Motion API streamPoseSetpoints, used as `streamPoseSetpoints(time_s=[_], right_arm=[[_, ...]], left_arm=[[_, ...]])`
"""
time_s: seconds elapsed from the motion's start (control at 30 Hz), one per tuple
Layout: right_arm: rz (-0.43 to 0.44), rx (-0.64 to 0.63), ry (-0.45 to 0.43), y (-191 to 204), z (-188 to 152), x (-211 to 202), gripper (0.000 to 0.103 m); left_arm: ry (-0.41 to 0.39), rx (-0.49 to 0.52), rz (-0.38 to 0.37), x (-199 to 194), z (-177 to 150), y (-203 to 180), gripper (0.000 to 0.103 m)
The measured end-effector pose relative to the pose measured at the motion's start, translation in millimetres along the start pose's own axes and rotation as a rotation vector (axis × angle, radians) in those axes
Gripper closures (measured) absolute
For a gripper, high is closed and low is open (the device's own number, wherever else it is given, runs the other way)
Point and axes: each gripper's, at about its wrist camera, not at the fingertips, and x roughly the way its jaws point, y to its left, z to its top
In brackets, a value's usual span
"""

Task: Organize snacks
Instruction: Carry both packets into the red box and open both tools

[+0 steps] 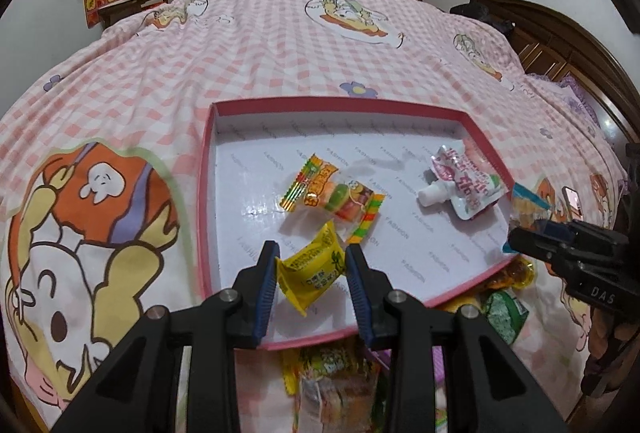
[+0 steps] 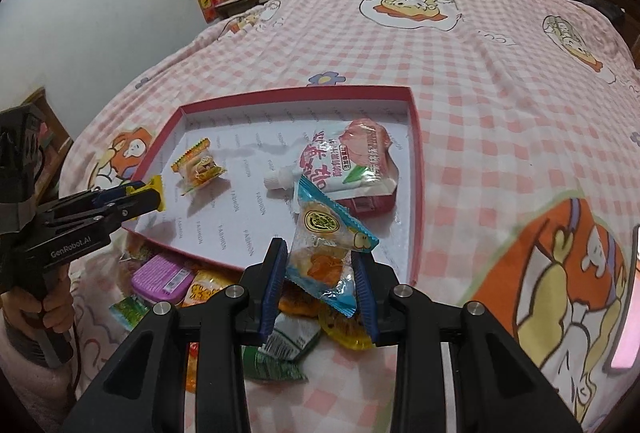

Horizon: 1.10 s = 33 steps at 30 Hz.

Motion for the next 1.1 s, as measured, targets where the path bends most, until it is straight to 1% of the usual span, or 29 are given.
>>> streamPoseSetpoints(time_s=[0.3, 0.4, 0.77, 1.1], right_arm=[[-0.010, 0.009, 0.031, -2.9, 6.5, 23.2, 0.069], [-0.012, 0.014, 0.035, -4.1, 7.7, 30.0, 0.069], [-0.029, 0.017, 0.022, -7.7, 14.5, 41.3, 0.069], [-0.045, 0.005, 0.011, -8.0, 19.3, 46.8, 0.069]], left_arm=[[0.022, 0.015, 0.025, 20.2, 4.6, 1.0, 0.068], [0.013, 0.026, 0.033, 23.5, 8.3, -0.1, 0.068], [-0.012, 0.042, 0.048, 31.9, 16.9, -2.2, 0.067], [-0.013, 0.042, 0.059, 40.5, 22.6, -0.1, 0.067]])
